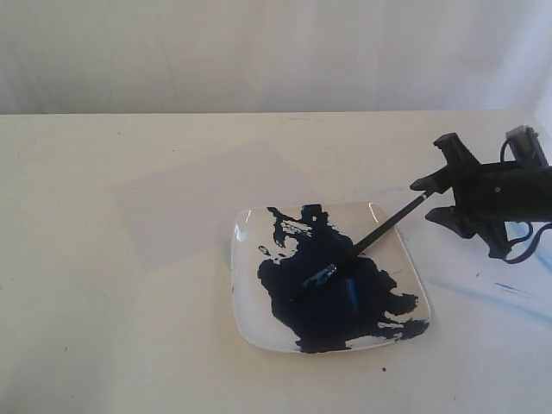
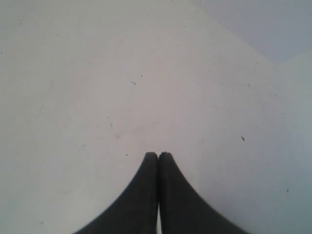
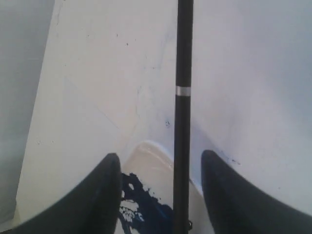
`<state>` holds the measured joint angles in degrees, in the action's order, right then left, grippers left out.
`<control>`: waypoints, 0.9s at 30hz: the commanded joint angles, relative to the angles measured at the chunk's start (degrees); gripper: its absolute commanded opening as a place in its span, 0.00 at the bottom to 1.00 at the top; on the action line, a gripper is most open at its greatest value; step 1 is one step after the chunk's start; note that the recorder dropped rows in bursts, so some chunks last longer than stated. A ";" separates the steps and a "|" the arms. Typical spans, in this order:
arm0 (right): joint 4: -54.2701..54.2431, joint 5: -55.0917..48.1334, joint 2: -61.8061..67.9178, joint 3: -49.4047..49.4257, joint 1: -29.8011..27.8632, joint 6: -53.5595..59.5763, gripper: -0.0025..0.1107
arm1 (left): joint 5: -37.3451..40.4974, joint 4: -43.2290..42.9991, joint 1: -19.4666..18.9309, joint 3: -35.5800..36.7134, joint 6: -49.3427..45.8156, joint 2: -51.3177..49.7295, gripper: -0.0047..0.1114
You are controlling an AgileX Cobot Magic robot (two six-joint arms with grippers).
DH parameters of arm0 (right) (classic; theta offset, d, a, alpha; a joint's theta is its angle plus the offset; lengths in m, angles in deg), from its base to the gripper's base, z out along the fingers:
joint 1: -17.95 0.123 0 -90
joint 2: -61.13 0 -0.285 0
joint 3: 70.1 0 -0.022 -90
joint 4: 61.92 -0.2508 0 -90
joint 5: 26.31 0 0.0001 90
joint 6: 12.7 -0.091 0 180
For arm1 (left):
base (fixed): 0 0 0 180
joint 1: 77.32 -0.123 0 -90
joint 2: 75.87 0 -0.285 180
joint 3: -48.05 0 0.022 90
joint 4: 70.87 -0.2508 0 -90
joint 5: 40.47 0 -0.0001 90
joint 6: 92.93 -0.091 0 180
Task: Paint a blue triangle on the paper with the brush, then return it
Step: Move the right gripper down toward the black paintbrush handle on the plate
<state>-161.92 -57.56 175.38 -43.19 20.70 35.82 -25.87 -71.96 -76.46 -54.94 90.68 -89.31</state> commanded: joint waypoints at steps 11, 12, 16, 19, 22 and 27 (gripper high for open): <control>0.05 -2.35 8.83 -6.37 0.16 -1.36 0.45 | 0.05 0.16 0.47 0.22 -0.01 -0.26 0.04; 0.05 -2.78 9.20 -6.68 0.16 -1.48 0.45 | 0.05 0.16 0.47 0.22 -0.01 -0.26 0.04; 0.05 -3.97 10.97 -8.26 0.16 -2.37 0.44 | 0.05 0.16 0.47 0.22 -0.01 -0.26 0.04; 0.05 -4.10 11.97 -9.03 0.16 -2.51 0.44 | 0.05 0.16 0.47 0.22 -0.01 -0.26 0.04; 0.05 -4.24 12.99 -9.60 0.16 -2.51 0.44 | 0.05 0.16 0.47 0.22 -0.01 -0.26 0.04; 0.05 -3.48 13.51 -9.71 0.16 -2.51 0.44 | 0.05 0.16 0.47 0.22 -0.01 -0.26 0.04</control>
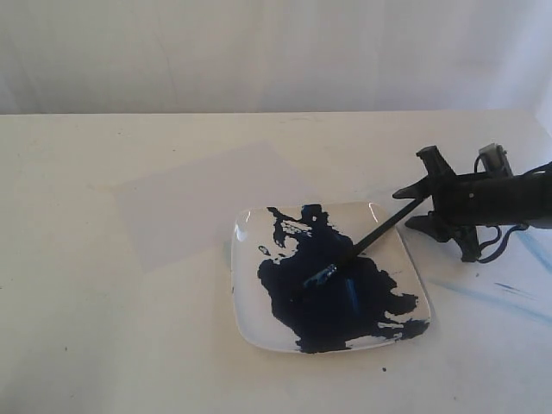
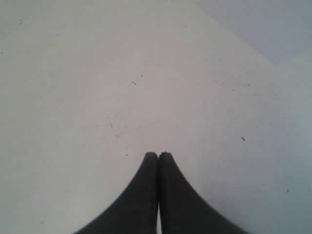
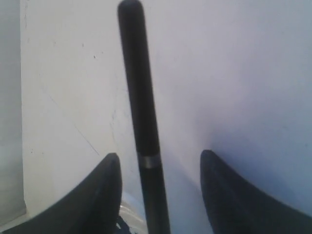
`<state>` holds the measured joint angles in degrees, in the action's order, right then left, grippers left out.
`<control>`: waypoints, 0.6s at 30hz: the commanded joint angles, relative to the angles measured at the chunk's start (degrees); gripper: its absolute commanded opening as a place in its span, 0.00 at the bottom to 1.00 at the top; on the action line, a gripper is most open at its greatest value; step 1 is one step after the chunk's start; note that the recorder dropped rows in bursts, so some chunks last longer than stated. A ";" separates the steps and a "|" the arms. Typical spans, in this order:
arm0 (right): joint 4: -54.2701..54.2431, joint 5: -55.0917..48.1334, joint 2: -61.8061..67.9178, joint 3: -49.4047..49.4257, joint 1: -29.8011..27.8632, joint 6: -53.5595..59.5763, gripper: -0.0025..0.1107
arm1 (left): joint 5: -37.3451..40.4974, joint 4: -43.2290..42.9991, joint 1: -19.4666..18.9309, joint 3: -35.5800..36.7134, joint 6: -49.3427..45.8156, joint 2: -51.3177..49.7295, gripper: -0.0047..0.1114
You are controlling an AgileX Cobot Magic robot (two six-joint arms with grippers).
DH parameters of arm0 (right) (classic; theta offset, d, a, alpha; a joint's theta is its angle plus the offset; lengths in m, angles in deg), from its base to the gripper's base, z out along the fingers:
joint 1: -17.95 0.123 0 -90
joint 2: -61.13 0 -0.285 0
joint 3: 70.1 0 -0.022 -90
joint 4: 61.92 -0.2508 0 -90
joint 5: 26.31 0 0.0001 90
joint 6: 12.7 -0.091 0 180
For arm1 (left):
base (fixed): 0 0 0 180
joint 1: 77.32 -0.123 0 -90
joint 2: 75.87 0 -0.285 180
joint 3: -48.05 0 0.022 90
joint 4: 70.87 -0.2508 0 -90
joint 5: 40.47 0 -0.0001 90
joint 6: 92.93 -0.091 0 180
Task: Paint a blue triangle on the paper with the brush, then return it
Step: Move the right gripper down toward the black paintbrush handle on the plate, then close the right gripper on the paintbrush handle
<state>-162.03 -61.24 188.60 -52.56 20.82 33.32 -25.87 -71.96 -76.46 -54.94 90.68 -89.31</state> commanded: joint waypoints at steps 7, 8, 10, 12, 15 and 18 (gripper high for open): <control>0.16 0.60 0.45 -0.97 0.05 -0.02 0.33 | 0.05 0.16 0.47 0.22 -0.01 -0.26 0.04; 0.16 0.60 0.45 -1.19 0.05 -0.02 0.32 | 0.05 0.16 0.47 0.22 -0.01 -0.26 0.04; 0.16 0.69 0.45 -1.34 0.05 -0.02 0.31 | 0.05 0.16 0.47 0.22 -0.01 -0.26 0.04; 0.16 0.69 0.45 -1.68 0.05 -0.15 0.31 | 0.05 0.16 0.47 0.22 -0.01 -0.26 0.04; 0.16 0.69 0.45 -2.08 0.05 -0.77 0.31 | 0.05 0.16 0.47 0.22 -0.01 -0.26 0.04; 0.16 1.02 0.49 -2.49 0.52 -1.42 0.28 | 0.05 0.16 0.47 0.22 -0.01 -0.26 0.04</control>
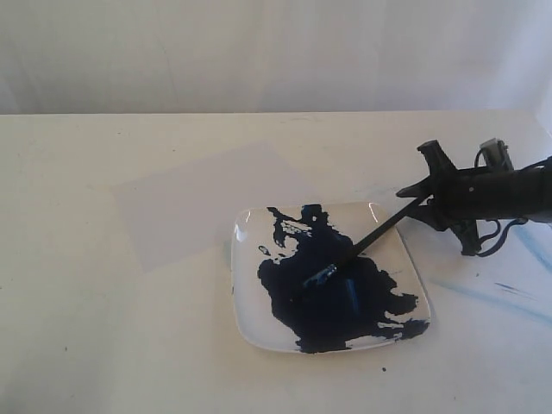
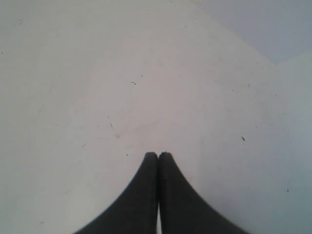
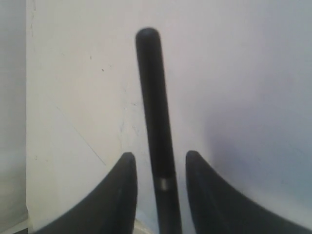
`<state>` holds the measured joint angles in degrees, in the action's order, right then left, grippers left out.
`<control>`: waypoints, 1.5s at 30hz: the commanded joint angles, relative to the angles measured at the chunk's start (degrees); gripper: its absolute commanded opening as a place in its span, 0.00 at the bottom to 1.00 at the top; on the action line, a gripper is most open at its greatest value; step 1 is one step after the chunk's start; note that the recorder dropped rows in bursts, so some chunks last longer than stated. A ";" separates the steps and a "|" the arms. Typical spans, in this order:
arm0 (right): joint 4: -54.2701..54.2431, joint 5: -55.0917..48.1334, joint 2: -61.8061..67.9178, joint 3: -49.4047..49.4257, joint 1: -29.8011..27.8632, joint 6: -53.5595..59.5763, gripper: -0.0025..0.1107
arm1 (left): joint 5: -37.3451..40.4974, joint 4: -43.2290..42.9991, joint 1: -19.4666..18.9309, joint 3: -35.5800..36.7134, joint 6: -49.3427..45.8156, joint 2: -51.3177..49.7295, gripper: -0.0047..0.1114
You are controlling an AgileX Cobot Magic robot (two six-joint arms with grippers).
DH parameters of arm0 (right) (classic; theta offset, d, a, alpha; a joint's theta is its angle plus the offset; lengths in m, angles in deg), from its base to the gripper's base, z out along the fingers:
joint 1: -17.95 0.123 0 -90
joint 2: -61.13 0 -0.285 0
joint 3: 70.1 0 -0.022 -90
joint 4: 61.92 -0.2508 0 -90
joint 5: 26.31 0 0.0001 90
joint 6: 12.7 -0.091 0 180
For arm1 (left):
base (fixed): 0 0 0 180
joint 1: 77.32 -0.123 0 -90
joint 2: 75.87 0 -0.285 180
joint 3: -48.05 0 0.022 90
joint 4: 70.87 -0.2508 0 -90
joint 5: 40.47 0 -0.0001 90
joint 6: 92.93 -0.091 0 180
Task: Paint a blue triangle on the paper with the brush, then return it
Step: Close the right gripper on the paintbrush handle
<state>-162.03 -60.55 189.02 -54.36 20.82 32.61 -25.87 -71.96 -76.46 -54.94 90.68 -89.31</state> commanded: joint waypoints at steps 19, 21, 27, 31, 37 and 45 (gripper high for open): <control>0.16 7.63 0.07 -0.79 3.54 -3.36 0.03 | 0.05 0.16 0.47 0.22 -0.01 -0.26 0.04; 0.16 7.61 0.07 -0.79 3.54 -3.36 0.02 | 0.05 0.16 0.47 0.22 -0.01 -0.26 0.04; 0.16 8.27 -0.55 -0.79 3.54 -3.36 0.02 | 0.05 0.16 0.47 0.22 -0.01 -0.26 0.04; 0.16 8.97 -1.51 -0.79 3.54 -3.00 0.02 | 0.05 0.16 0.47 0.22 -0.01 -0.26 0.04; 0.16 9.38 -4.60 -0.79 3.54 -1.46 0.02 | 0.05 0.16 0.47 0.22 -0.01 -0.26 0.04; 0.16 8.84 -9.76 -0.79 3.54 3.27 0.02 | 0.05 0.16 0.47 0.22 -0.01 -0.26 0.04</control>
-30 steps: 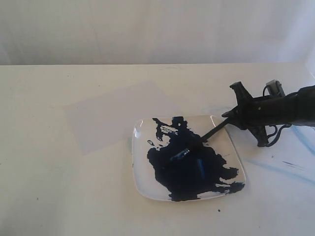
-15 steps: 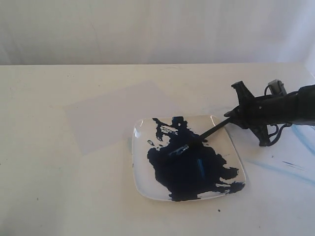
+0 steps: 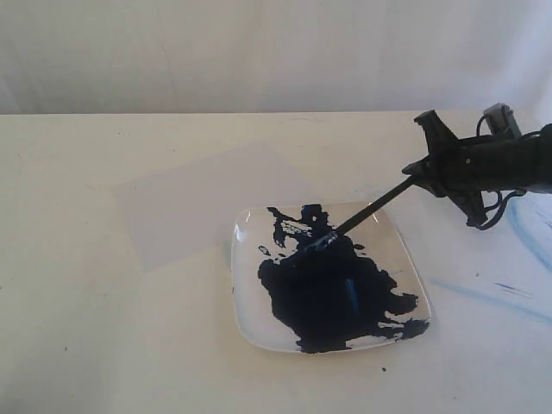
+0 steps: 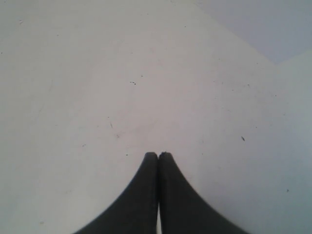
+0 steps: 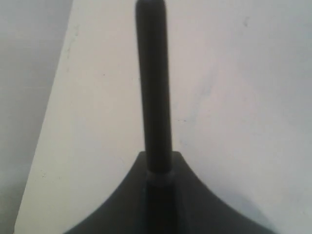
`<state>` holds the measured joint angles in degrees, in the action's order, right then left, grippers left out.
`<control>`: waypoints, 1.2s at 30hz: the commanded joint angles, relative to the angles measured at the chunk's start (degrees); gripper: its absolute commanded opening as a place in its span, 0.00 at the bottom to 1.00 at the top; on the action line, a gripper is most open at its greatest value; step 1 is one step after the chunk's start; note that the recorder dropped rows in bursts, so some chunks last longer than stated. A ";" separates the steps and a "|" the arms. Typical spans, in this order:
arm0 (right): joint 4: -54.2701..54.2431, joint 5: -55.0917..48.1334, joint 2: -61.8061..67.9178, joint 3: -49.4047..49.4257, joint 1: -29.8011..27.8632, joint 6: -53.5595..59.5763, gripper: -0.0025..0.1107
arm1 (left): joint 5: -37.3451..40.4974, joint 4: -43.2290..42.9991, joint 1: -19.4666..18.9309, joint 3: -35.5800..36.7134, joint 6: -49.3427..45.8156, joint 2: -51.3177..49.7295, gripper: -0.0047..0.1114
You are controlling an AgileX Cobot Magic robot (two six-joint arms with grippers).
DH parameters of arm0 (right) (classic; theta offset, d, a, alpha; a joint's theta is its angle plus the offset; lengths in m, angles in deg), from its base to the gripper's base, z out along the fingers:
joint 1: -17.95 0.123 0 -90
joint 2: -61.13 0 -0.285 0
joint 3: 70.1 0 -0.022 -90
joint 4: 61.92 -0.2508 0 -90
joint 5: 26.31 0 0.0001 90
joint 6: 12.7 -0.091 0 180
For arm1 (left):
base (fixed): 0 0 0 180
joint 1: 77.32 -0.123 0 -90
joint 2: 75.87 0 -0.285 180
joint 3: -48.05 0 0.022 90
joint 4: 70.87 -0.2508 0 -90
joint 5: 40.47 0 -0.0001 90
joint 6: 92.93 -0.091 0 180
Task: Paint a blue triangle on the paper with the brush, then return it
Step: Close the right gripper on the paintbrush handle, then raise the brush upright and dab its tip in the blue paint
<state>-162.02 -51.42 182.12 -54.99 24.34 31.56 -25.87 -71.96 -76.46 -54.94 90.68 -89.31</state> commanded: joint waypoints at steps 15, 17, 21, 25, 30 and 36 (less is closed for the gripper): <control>0.15 -1.33 -15.32 -0.15 1.67 19.71 0.02 | 0.05 0.16 0.47 0.22 -0.01 -0.26 0.04; 0.15 -2.76 -17.11 -0.15 2.30 23.07 0.02 | 0.05 0.16 0.47 0.22 -0.01 -0.26 0.04; 0.15 -6.55 -20.64 -0.15 3.58 33.96 0.02 | 0.05 0.16 0.47 0.22 -0.01 -0.26 0.04; 0.15 -8.48 -23.09 -0.15 6.19 41.47 0.02 | 0.05 0.16 0.47 0.22 -0.01 -0.26 0.04; 0.15 -8.57 -23.74 -0.15 10.97 53.58 0.02 | 0.05 0.16 0.47 0.22 -0.01 -0.26 0.04; 0.15 -8.56 -23.74 -0.15 14.99 66.23 0.02 | 0.05 0.16 0.47 0.22 -0.01 -0.26 0.04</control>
<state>-161.80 -60.41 158.84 -54.99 38.01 92.46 -25.87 -71.96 -76.46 -54.94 90.68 -89.31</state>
